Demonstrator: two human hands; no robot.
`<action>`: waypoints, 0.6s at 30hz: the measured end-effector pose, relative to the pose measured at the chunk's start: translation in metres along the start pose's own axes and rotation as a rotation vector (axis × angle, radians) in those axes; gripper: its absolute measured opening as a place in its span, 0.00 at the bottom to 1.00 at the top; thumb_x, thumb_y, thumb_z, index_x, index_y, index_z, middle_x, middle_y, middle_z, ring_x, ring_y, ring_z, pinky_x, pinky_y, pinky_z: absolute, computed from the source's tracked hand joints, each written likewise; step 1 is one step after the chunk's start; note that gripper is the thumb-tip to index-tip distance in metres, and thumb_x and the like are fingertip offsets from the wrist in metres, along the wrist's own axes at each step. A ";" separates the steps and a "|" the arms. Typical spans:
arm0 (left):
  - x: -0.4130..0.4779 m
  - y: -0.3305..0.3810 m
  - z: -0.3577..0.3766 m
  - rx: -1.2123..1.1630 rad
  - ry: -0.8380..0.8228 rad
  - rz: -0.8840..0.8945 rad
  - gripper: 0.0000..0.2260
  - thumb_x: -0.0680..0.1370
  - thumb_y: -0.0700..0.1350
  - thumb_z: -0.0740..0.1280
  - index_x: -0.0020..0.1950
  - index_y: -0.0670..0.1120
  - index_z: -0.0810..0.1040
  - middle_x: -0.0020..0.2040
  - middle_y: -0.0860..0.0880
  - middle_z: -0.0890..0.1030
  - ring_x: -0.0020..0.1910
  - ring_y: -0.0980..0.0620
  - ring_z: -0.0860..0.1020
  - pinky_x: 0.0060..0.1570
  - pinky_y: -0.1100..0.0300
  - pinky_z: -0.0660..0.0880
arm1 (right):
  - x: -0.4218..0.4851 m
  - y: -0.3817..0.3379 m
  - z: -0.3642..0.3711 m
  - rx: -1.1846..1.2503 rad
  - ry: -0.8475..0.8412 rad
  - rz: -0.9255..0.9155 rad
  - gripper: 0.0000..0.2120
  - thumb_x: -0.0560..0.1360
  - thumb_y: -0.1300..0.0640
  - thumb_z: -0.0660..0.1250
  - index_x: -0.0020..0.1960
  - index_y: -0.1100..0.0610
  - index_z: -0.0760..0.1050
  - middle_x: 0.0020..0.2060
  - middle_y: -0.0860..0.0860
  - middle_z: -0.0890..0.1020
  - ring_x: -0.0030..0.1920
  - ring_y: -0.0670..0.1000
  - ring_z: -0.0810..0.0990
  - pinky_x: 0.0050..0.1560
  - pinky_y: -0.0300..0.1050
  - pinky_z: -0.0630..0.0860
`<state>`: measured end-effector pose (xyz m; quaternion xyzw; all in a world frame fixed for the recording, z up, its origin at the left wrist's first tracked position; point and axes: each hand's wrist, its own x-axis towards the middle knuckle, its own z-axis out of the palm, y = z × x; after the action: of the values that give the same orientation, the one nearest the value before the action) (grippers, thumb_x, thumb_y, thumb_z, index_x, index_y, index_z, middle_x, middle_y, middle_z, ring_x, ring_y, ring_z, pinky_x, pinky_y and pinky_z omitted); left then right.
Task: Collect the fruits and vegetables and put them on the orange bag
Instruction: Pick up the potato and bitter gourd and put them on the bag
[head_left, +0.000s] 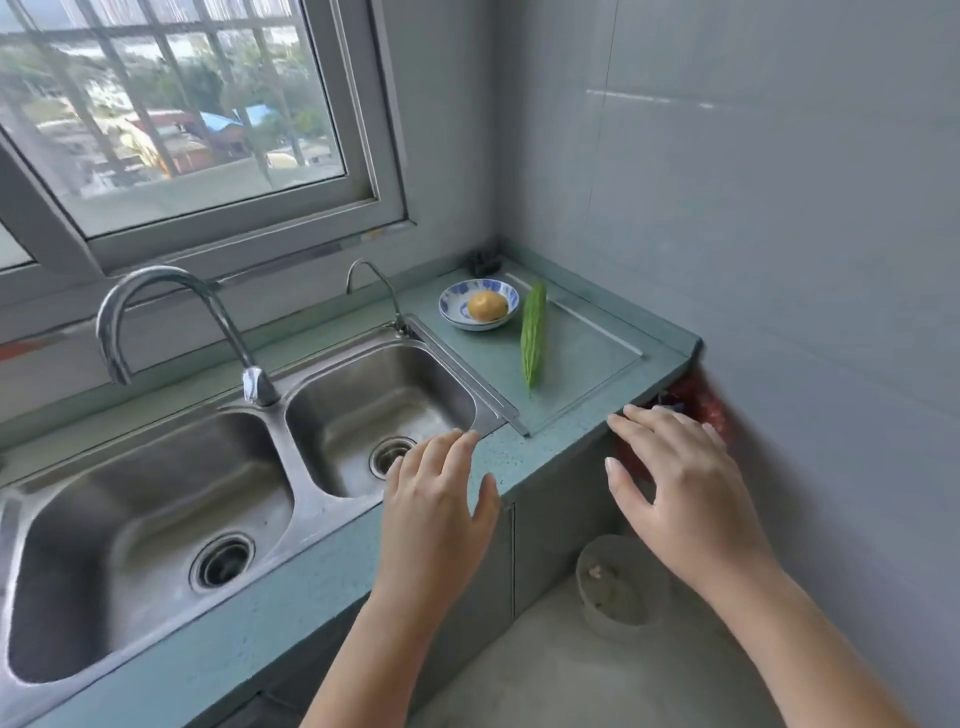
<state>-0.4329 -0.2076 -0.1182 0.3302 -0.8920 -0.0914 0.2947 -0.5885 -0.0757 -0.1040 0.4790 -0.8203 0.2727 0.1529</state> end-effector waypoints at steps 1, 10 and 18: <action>0.012 -0.009 0.006 -0.016 -0.008 0.000 0.19 0.72 0.50 0.57 0.56 0.42 0.78 0.52 0.46 0.81 0.51 0.43 0.79 0.53 0.48 0.74 | 0.012 -0.002 0.008 -0.017 -0.009 0.005 0.21 0.71 0.49 0.55 0.55 0.59 0.77 0.53 0.56 0.81 0.56 0.59 0.77 0.56 0.64 0.71; 0.104 -0.094 0.049 -0.104 -0.018 -0.004 0.18 0.71 0.49 0.57 0.55 0.43 0.78 0.51 0.46 0.82 0.50 0.43 0.79 0.52 0.50 0.74 | 0.134 -0.049 0.092 0.014 -0.100 -0.030 0.21 0.72 0.49 0.55 0.57 0.60 0.77 0.53 0.56 0.81 0.56 0.57 0.77 0.56 0.59 0.73; 0.148 -0.115 0.091 -0.114 -0.072 -0.004 0.18 0.71 0.49 0.57 0.54 0.44 0.78 0.51 0.48 0.82 0.50 0.45 0.79 0.51 0.52 0.74 | 0.175 -0.018 0.137 -0.015 -0.194 0.025 0.22 0.71 0.48 0.55 0.56 0.60 0.77 0.52 0.57 0.81 0.54 0.58 0.79 0.53 0.58 0.74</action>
<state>-0.5149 -0.3935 -0.1636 0.3111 -0.8948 -0.1544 0.2806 -0.6583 -0.2874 -0.1191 0.4916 -0.8393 0.2206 0.0730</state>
